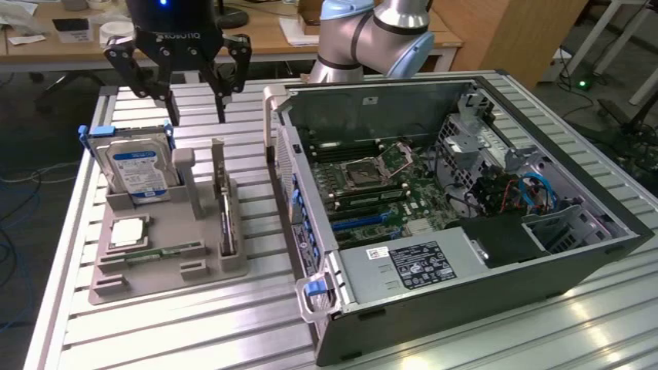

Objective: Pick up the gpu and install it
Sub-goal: 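Pick up the gpu and move the gpu toward the slot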

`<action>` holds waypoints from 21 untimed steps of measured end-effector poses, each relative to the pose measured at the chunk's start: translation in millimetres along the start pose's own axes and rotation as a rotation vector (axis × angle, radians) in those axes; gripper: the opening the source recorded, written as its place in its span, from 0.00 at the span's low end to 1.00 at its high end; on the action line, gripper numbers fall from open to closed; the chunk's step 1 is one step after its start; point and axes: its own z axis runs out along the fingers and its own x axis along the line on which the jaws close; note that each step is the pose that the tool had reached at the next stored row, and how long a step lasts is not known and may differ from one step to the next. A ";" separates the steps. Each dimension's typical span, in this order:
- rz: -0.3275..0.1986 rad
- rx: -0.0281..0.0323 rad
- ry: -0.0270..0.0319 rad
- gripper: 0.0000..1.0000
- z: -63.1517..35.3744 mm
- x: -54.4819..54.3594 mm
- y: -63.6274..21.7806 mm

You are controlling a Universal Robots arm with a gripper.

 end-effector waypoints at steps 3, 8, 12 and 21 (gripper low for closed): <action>-0.018 -0.0005 0.0006 0.59 1.0 0.0 -0.1; -0.053 -0.0013 0.0034 0.59 7.0 0.1 -1.5; -0.073 -0.0015 0.0069 0.59 11.8 -0.6 -2.7; -0.072 -0.0008 0.0290 0.59 16.7 -16.5 -3.3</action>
